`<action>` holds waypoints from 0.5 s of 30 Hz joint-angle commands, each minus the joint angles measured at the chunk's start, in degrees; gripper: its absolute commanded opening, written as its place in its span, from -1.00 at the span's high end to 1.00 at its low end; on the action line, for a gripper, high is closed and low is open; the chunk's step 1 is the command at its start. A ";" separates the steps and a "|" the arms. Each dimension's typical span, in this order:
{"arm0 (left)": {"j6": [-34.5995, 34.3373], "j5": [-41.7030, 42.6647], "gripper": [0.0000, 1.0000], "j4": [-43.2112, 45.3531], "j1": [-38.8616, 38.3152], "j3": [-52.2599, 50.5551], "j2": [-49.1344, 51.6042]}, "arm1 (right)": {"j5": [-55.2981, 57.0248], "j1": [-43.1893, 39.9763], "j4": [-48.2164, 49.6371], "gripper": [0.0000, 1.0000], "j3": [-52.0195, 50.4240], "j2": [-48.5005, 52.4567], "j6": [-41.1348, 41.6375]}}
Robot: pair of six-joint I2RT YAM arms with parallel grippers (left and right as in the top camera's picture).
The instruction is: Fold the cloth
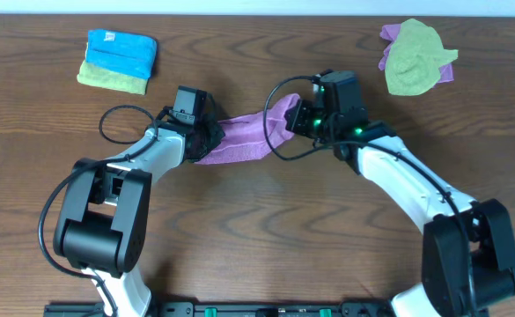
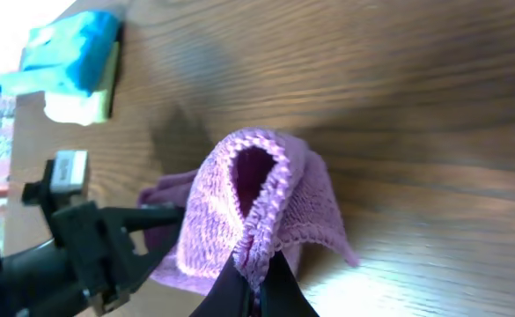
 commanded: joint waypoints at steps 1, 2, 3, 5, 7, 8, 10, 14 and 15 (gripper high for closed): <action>0.76 1.40 0.88 -1.01 -0.20 -0.20 2.43 | -0.46 2.89 0.48 0.97 -0.04 -1.18 -0.22; 1.01 1.40 0.88 -1.03 -0.20 -0.20 2.43 | 0.13 3.87 0.48 0.98 -0.04 -1.18 -0.13; 1.20 1.44 0.88 -1.03 -0.20 -0.20 2.43 | 0.57 4.50 0.48 0.97 -0.04 -1.18 0.17; 1.31 1.70 0.88 -1.05 -0.20 -0.20 2.43 | 1.44 5.79 0.96 0.97 -0.04 -1.16 0.17; 1.31 2.12 0.89 -1.03 -0.20 -0.17 2.43 | 2.54 7.17 1.55 0.98 -0.04 -1.16 0.22; 1.70 3.08 0.88 -1.03 -0.15 -0.13 2.38 | 2.80 7.69 1.70 0.97 -0.04 -1.14 0.17; 2.40 3.54 0.89 -1.53 -0.09 -0.11 1.86 | 2.91 8.24 1.73 0.97 0.11 -0.59 0.13; 4.94 3.21 0.89 -3.06 -0.09 -0.07 -0.11 | 2.86 8.28 1.64 0.98 1.29 1.18 -0.09; 5.73 3.19 0.88 -3.52 -0.09 -0.02 -0.79 | 2.78 8.31 1.44 0.97 1.92 1.75 -0.20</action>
